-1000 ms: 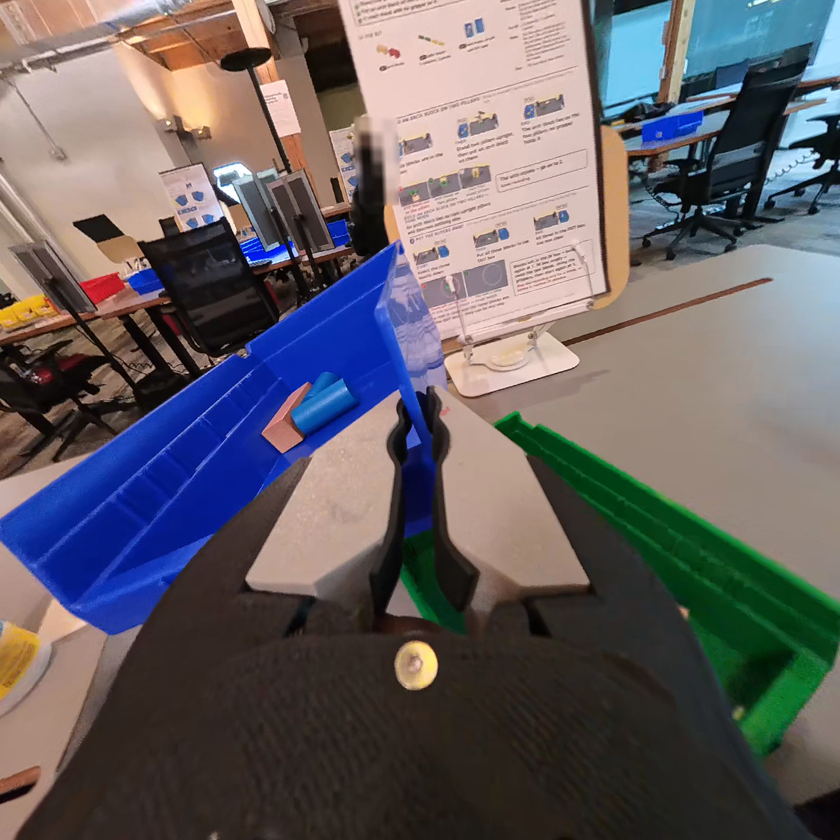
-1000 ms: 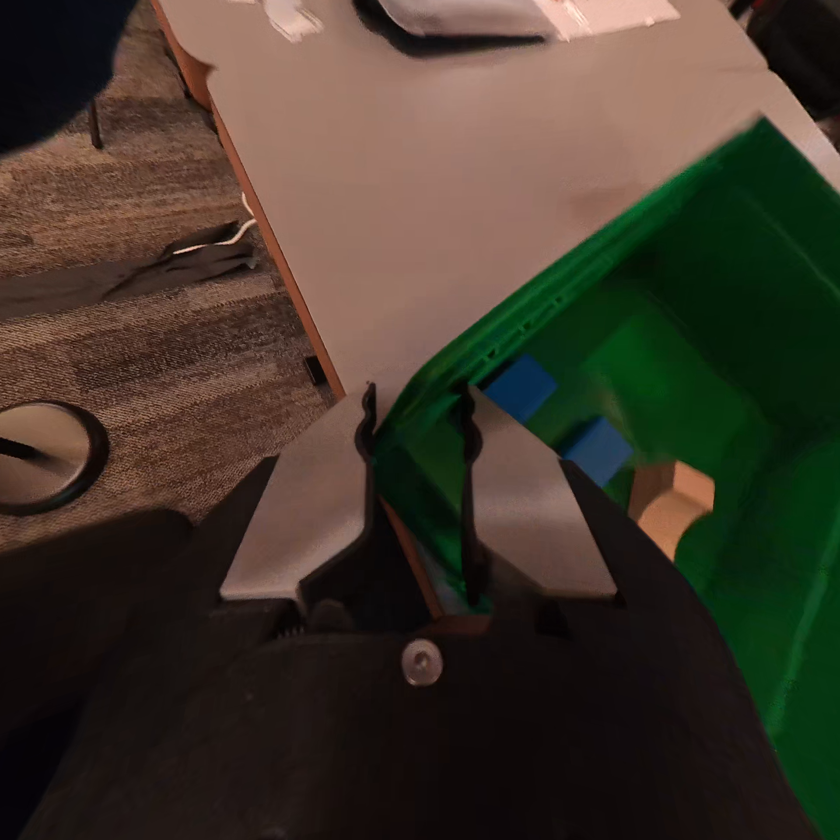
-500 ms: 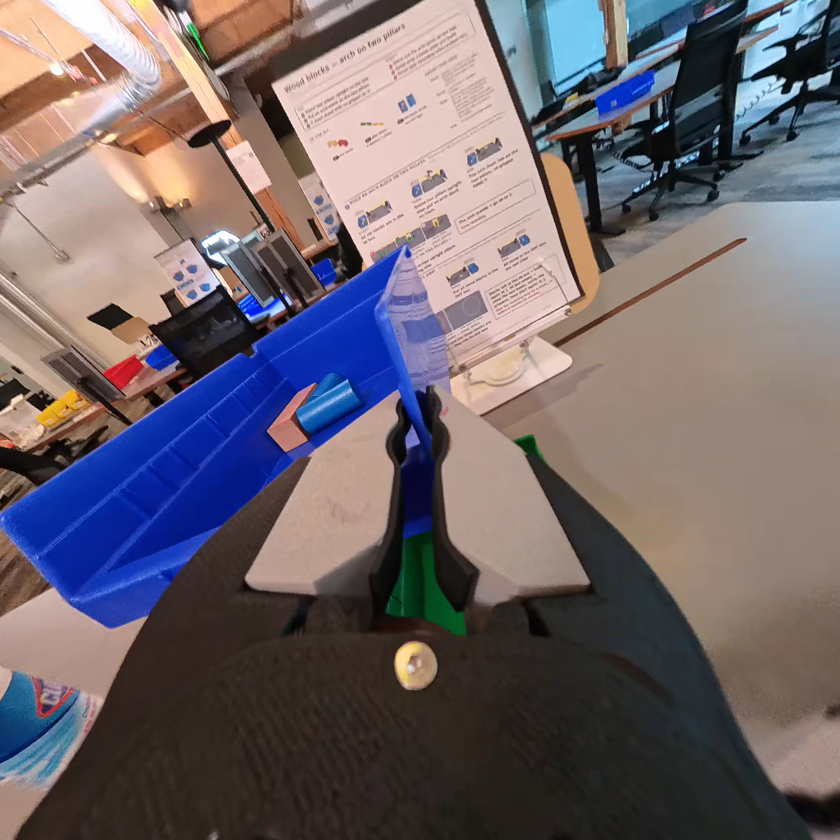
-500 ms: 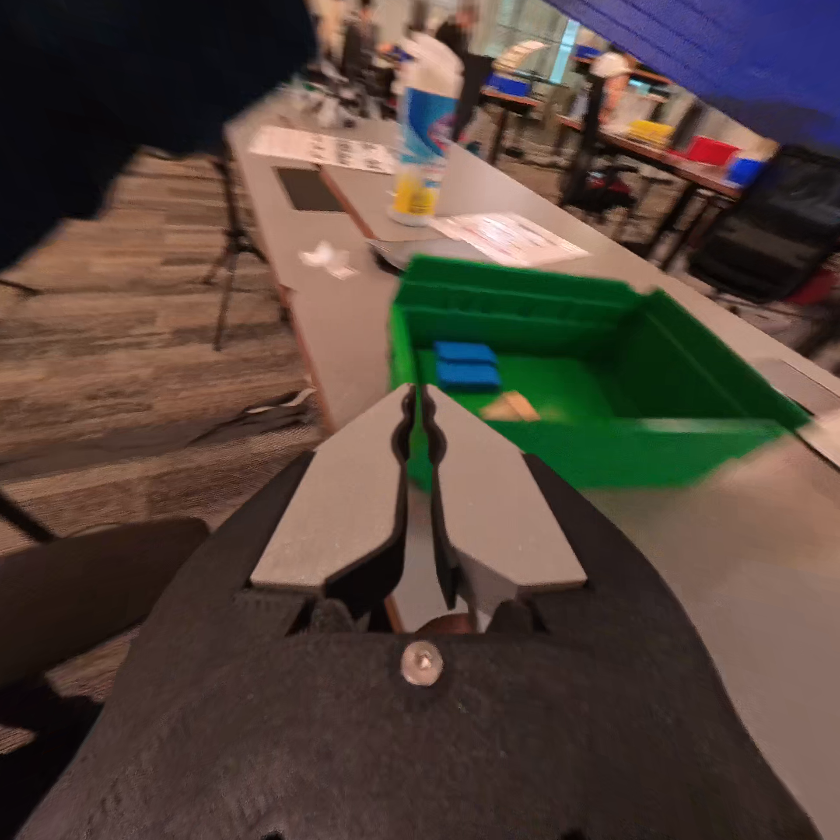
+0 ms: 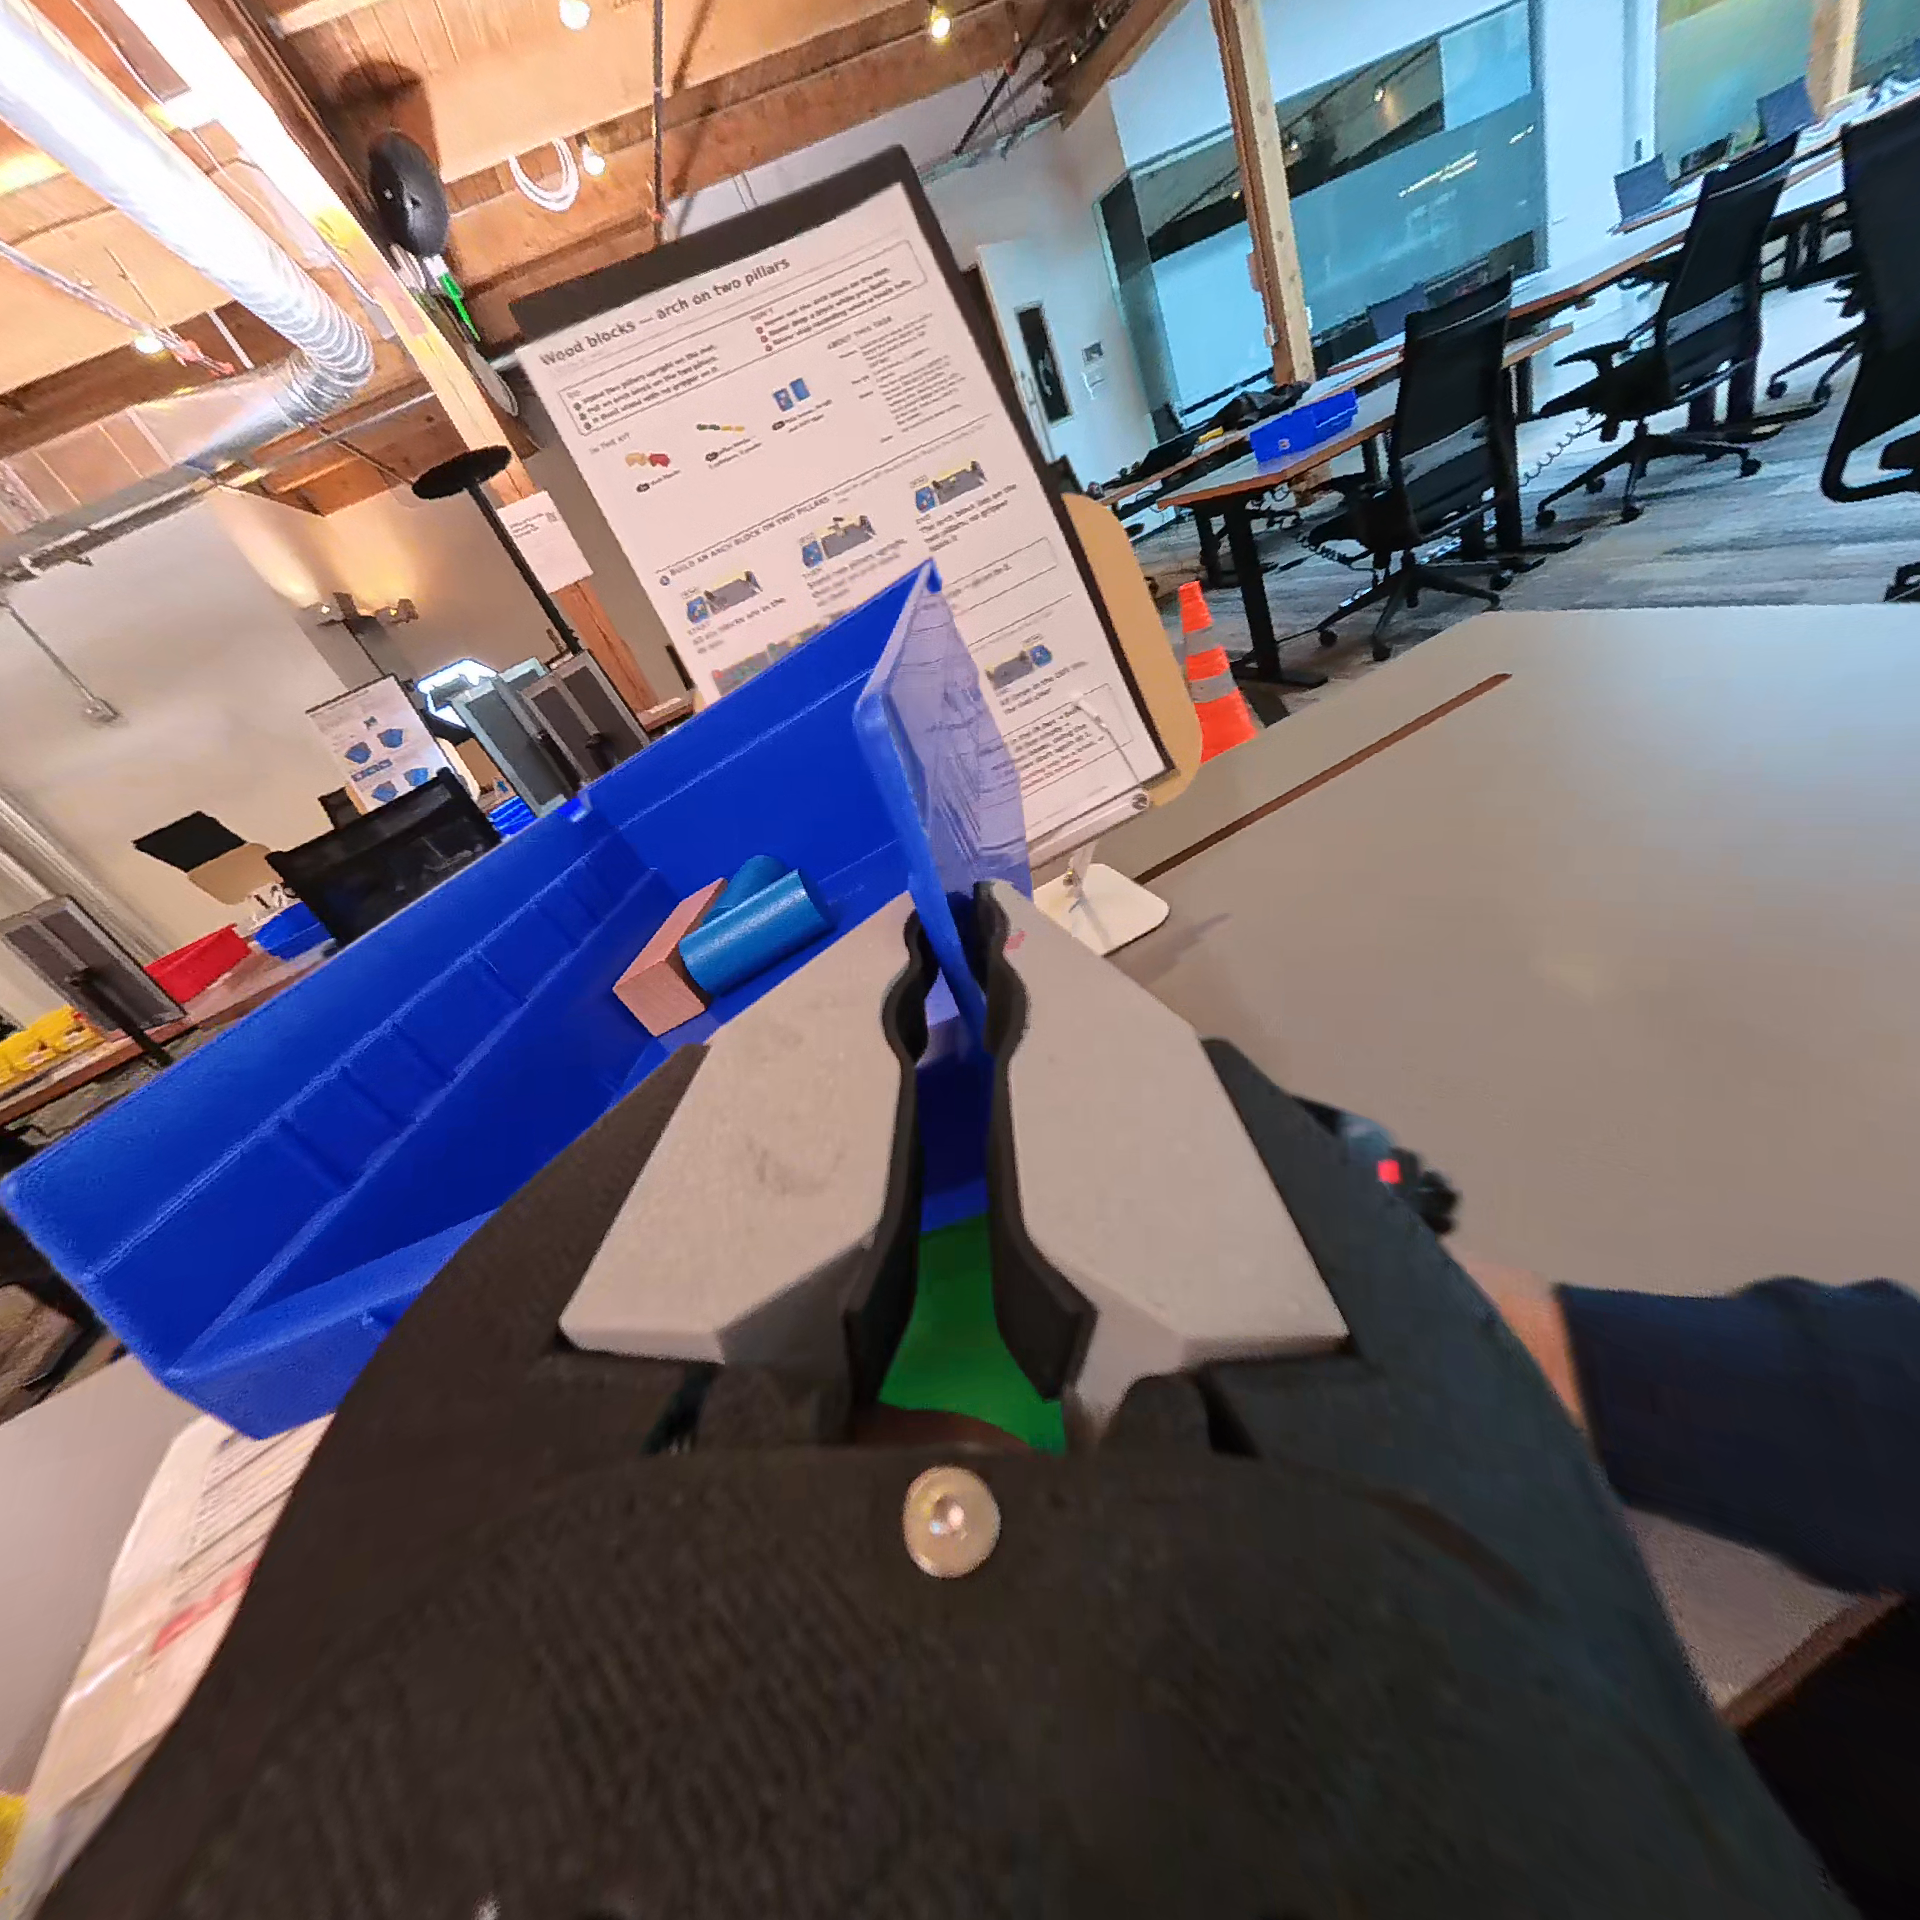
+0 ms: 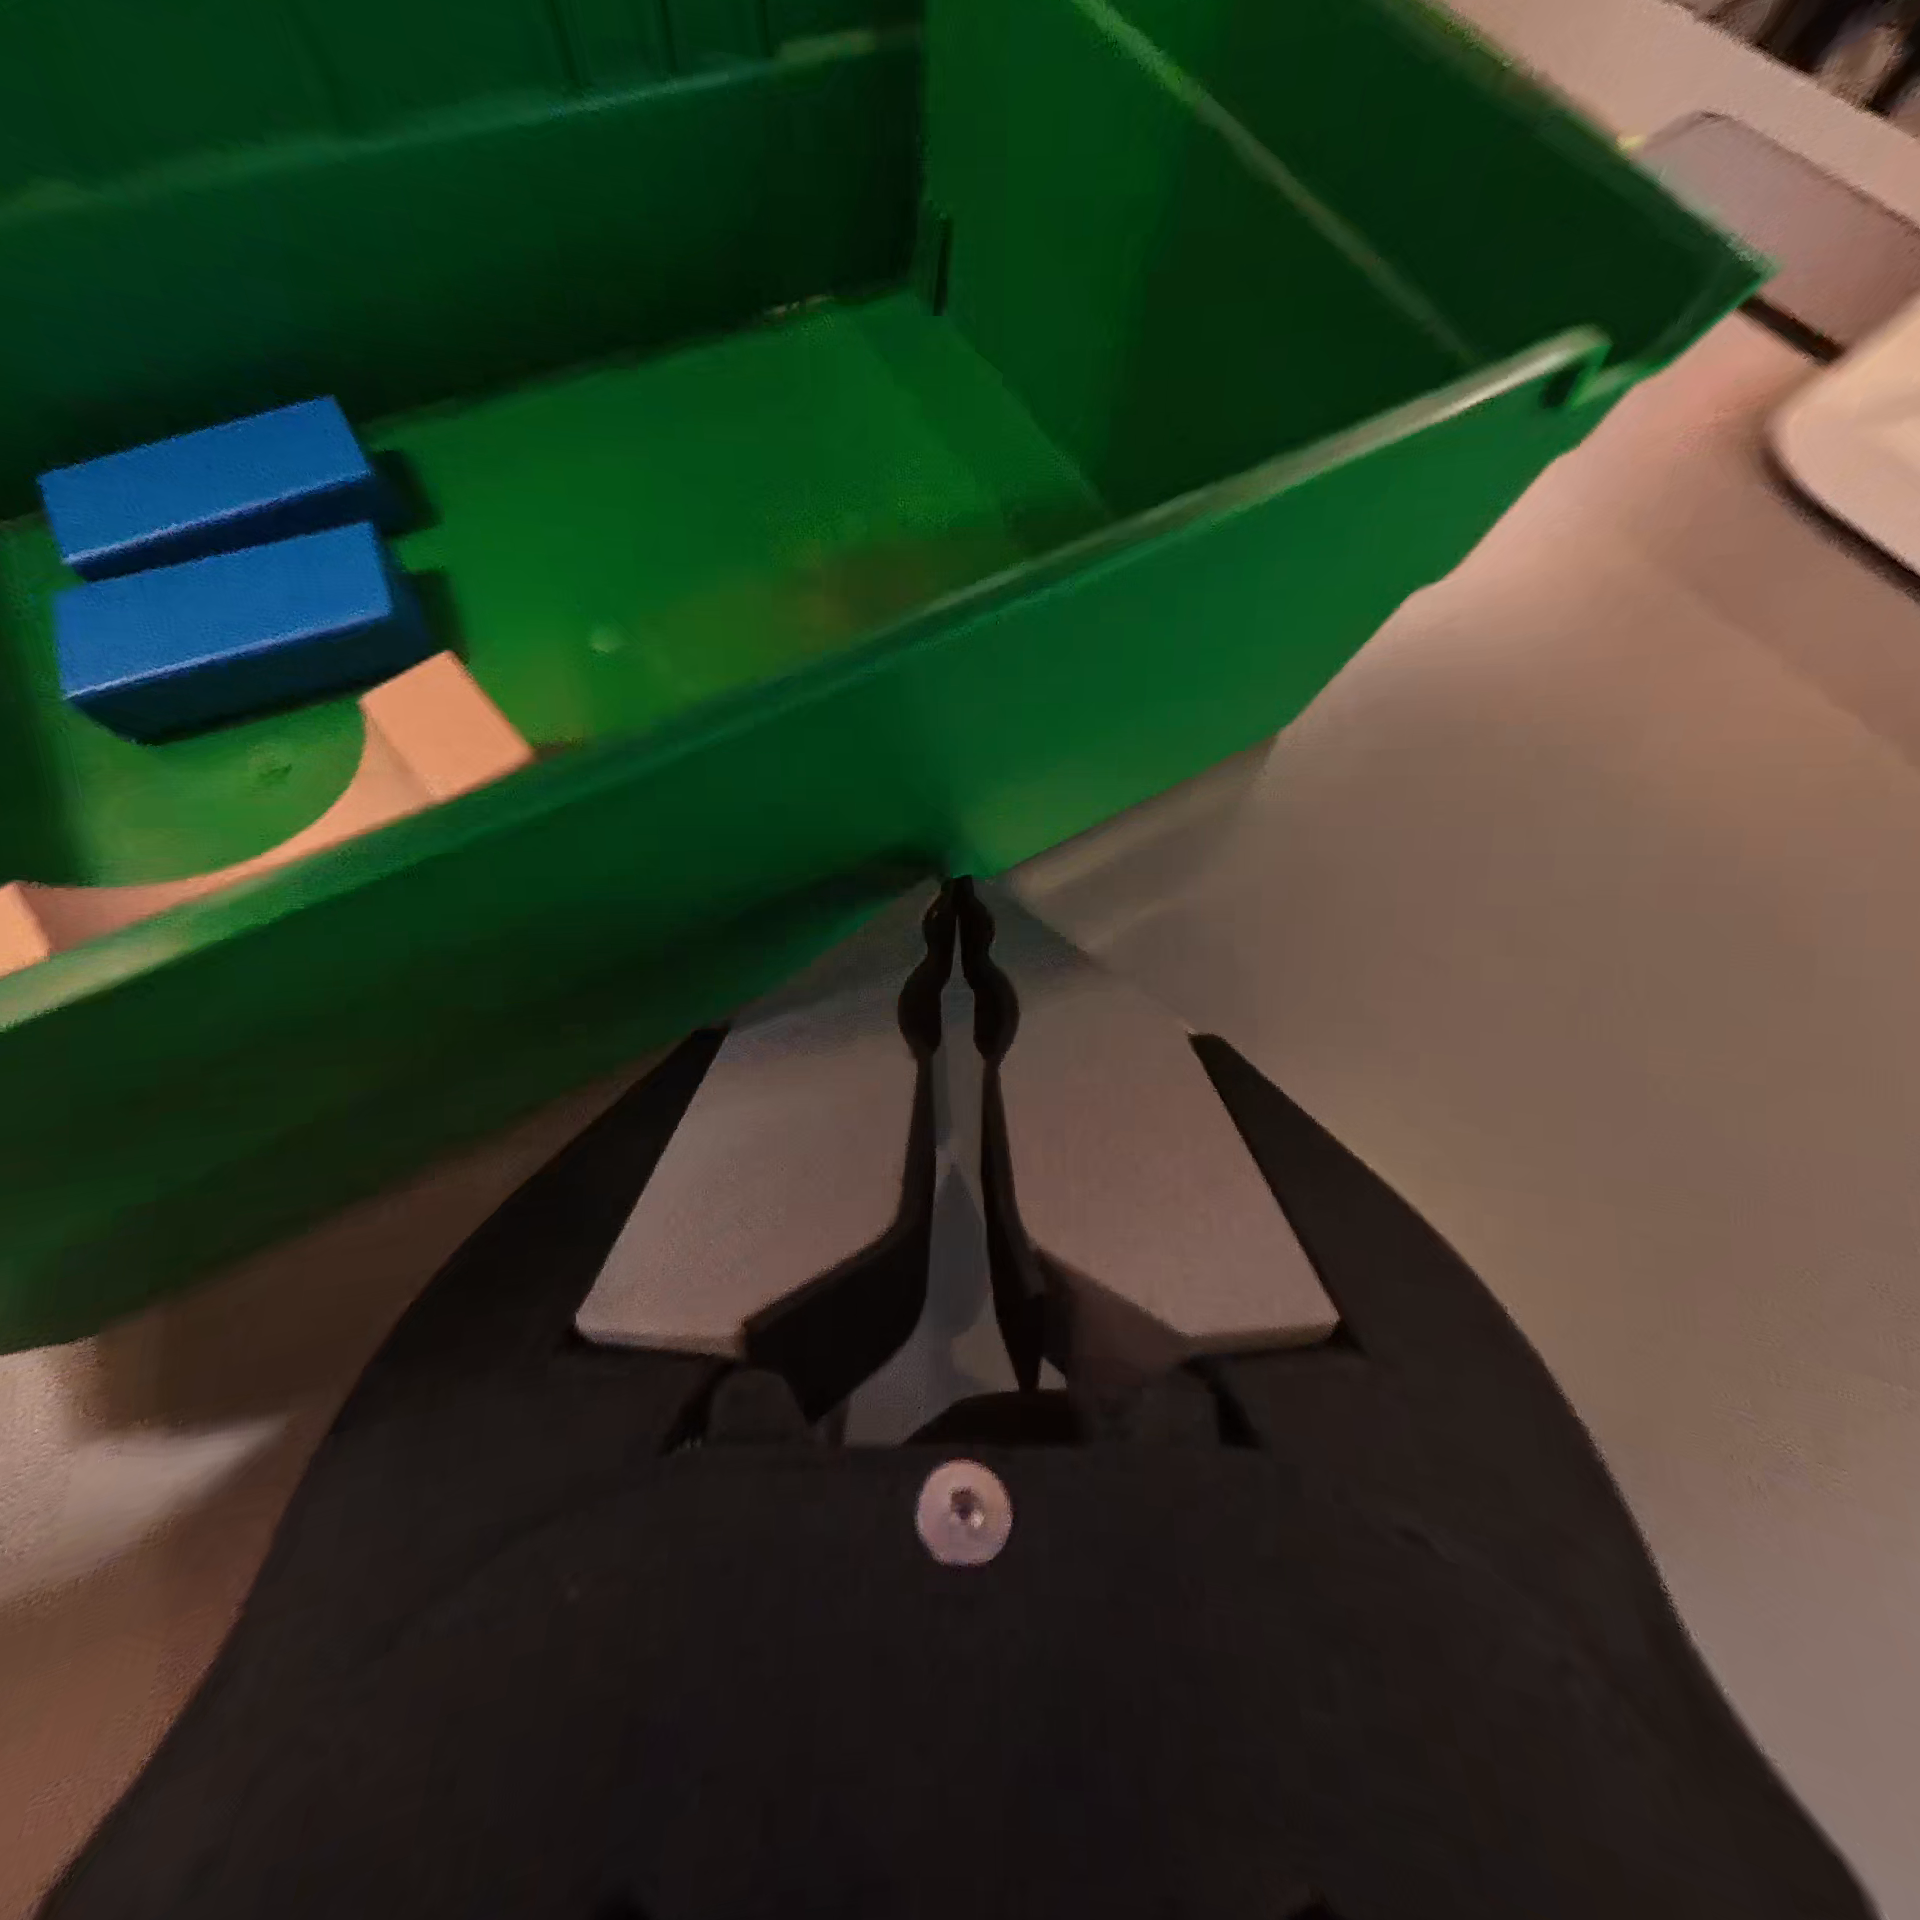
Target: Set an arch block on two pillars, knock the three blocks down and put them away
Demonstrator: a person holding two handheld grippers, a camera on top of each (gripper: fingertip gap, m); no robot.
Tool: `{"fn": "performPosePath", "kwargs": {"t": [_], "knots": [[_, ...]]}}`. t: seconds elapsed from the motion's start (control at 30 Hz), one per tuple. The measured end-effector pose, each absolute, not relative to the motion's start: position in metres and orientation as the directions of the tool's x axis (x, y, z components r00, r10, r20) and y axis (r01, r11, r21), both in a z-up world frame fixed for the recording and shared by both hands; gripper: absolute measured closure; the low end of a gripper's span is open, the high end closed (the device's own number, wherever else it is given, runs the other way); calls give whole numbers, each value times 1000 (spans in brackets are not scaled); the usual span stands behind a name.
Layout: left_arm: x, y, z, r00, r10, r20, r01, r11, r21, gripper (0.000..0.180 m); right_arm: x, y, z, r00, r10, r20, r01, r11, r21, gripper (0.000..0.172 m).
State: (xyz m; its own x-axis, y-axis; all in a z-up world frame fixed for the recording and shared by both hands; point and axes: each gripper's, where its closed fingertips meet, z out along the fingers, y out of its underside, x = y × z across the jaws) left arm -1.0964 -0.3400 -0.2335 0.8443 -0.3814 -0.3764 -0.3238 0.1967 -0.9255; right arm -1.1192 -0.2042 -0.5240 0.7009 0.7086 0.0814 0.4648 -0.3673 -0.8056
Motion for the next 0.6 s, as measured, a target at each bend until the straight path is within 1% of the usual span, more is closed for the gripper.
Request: {"fn": "performPosePath", "kwargs": {"t": [0.07, 0.17, 0.27, 0.33, 0.4, 0.47, 0.5, 0.53, 0.6], "knots": [[-1089, -341, -238, 846, -392, -360, -305, 198, -932, 178, -1118, -202, -526, 702, 706, 90, 489, -386, -783, 172], [-1072, -340, -248, 839, -411, -356, -293, 210, -933, 178, -1081, -215, -512, 692, 711, 125, 491, -338, -803, 172], [-1042, -339, -262, 822, -439, -363, -287, 231, -930, 177, -1007, -236, -505, 717, 681, 148, 470, -315, -825, 172], [-1013, -339, -275, 799, -470, -375, -287, 249, -925, 177, -945, -249, -500, 746, 652, 135, 437, -326, -838, 164], [-977, -339, -292, 764, -512, -393, -295, 264, -918, 178, -876, -256, -486, 810, 577, 103, 365, -358, -859, 163], [-937, -339, -315, 726, -558, -402, -299, 270, -915, 178, -813, -265, -465, 871, 490, 26, 241, -380, -893, 160], [-917, -340, -327, 711, -578, -401, -296, 271, -916, 177, -789, -271, -454, 882, 470, -34, 170, -385, -907, 163], [-897, -339, -339, 701, -591, -399, -292, 274, -917, 177, -771, -280, -444, 876, 471, -100, 104, -387, -916, 169], [-858, -338, -369, 682, -620, -389, -283, 267, -921, 177, -747, -295, -422, 846, 492, -205, -10, -370, -929, 172]]}}
